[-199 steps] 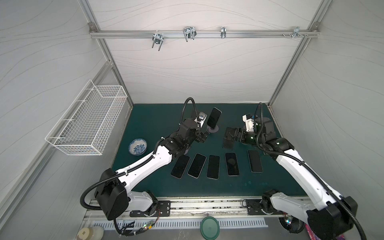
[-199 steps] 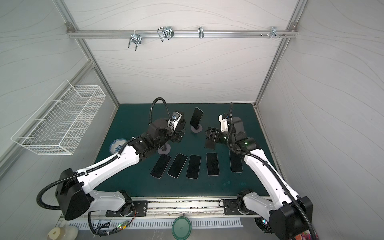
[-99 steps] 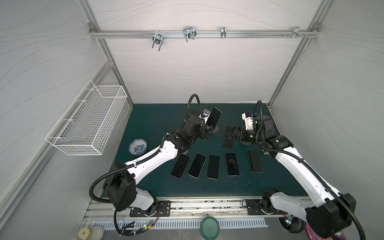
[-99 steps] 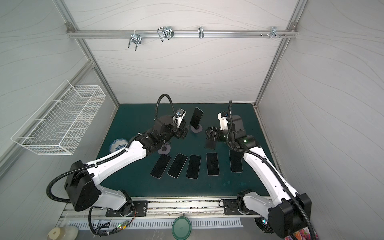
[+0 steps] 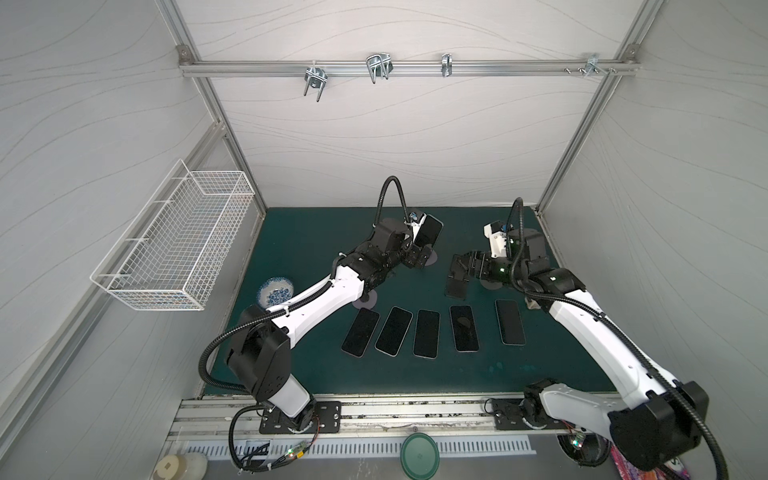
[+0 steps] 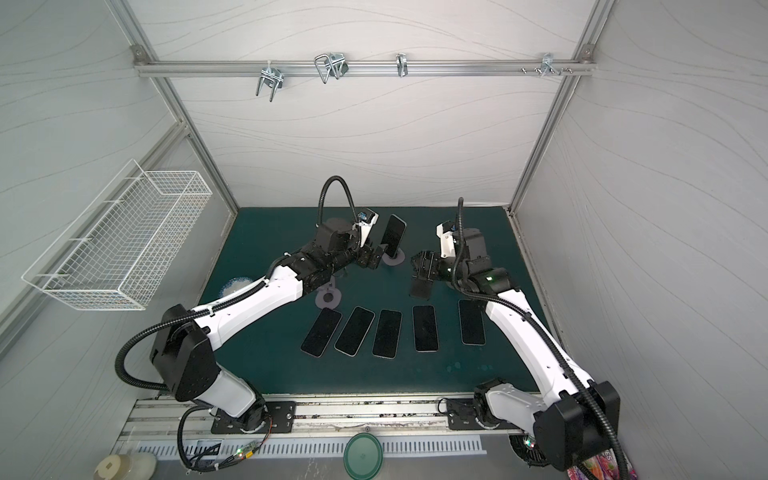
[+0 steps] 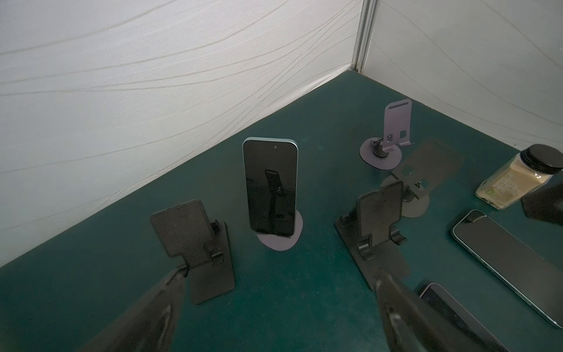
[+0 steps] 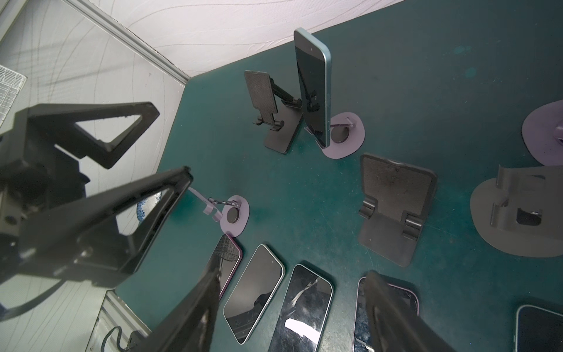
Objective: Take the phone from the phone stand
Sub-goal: 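Move the left gripper toward the teal phone while the right gripper follows, then lower the left gripper around the top edge of the teal-framed phone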
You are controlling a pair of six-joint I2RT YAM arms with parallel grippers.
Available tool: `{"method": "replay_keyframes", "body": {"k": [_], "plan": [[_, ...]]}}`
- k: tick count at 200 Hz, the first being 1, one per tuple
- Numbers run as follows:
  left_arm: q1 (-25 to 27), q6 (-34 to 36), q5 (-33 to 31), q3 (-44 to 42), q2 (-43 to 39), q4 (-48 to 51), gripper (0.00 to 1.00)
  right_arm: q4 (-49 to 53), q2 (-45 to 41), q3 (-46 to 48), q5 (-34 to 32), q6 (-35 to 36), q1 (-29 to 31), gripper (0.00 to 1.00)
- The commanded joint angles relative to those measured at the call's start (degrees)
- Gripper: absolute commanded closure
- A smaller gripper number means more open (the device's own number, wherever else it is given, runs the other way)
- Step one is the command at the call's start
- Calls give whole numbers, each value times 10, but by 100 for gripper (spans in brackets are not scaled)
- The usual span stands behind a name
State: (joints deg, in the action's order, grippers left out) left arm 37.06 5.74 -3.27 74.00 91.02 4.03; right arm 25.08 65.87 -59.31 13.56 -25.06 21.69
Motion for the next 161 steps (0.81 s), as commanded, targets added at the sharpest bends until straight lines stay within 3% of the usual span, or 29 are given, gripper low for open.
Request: {"method": "replay_keyframes", "body": {"k": [1, 81, 161], "plan": [[-11, -8, 58, 41, 21, -3, 2, -4, 7, -14, 9, -8, -3, 24], [-28, -1, 85, 84, 85, -22, 2, -31, 50, -21, 11, -6, -3, 24], [-42, 1, 116, 152, 166, -14, 1, -34, 101, -63, 49, -17, -4, 16]]}}
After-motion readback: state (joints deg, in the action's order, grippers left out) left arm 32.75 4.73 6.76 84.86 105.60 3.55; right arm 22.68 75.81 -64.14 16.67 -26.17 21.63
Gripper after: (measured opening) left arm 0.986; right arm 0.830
